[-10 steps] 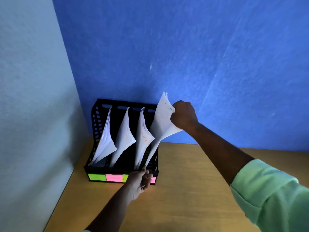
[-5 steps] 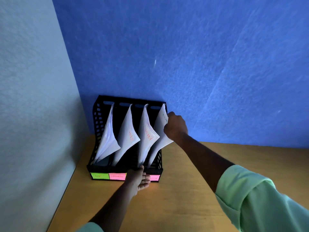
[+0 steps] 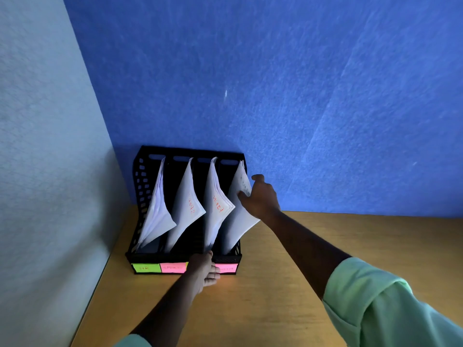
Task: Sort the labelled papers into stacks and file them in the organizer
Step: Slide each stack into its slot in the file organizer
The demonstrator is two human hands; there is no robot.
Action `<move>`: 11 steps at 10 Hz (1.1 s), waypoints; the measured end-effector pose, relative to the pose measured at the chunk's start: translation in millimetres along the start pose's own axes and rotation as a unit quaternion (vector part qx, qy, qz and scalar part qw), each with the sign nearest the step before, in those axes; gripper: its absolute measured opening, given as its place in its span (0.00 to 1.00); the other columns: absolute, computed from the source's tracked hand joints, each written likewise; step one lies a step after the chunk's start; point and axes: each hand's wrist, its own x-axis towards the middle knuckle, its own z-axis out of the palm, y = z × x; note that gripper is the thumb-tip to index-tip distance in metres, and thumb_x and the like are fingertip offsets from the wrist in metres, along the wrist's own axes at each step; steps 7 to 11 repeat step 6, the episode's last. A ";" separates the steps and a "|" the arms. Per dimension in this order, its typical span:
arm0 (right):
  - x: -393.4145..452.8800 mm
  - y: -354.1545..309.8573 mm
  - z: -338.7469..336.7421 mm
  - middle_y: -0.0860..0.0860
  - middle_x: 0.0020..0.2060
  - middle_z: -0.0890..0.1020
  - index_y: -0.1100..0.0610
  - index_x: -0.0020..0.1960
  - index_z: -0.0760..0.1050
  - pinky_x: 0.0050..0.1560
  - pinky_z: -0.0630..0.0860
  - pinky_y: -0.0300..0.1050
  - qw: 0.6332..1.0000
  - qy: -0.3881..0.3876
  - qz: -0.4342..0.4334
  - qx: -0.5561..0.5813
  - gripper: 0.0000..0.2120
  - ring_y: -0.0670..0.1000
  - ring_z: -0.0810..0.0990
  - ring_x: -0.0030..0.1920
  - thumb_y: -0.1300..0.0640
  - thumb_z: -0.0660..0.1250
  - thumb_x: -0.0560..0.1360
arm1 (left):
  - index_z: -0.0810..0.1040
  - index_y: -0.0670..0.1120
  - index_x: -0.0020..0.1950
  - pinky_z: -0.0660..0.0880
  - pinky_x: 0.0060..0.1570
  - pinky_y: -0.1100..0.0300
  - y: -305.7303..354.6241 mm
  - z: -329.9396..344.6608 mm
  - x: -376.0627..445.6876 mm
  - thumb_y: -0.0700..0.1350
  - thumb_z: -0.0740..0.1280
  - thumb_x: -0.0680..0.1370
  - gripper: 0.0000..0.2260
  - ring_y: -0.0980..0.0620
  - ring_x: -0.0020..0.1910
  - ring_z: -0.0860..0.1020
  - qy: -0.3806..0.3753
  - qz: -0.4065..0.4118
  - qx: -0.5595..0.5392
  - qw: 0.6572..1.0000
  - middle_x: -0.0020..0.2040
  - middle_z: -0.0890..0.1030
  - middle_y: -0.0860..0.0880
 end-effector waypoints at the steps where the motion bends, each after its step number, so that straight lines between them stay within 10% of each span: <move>1: 0.9 -2.0 -4.4 0.56 0.57 0.81 0.56 0.76 0.62 0.54 0.80 0.53 1.000 0.003 0.004 -0.001 0.37 0.59 0.80 0.60 0.43 0.72 0.74 | 0.76 0.37 0.47 0.77 0.38 0.52 1.8 -1.0 0.0 0.52 0.57 0.83 0.19 0.41 0.43 0.82 -0.001 -0.011 0.000 1.000 0.48 0.83 0.38; 4: -15.0 9.8 -3.7 0.47 0.41 0.85 0.52 0.73 0.64 0.54 0.80 0.54 0.997 0.057 0.039 0.027 0.41 0.53 0.83 0.53 0.26 0.62 0.71 | 0.71 0.39 0.60 0.78 0.44 0.46 8.5 -0.3 -5.1 0.47 0.55 0.84 0.13 0.40 0.42 0.82 -0.023 -0.014 -0.051 0.998 0.43 0.82 0.35; 11: -56.6 27.8 -0.1 0.45 0.37 0.84 0.54 0.65 0.71 0.54 0.79 0.54 0.971 0.137 0.082 0.176 0.31 0.48 0.83 0.46 0.29 0.56 0.78 | 0.70 0.44 0.60 0.79 0.43 0.49 0.6 1.9 -10.8 0.48 0.57 0.84 0.09 0.41 0.43 0.83 -0.012 0.020 -0.086 0.996 0.44 0.83 0.36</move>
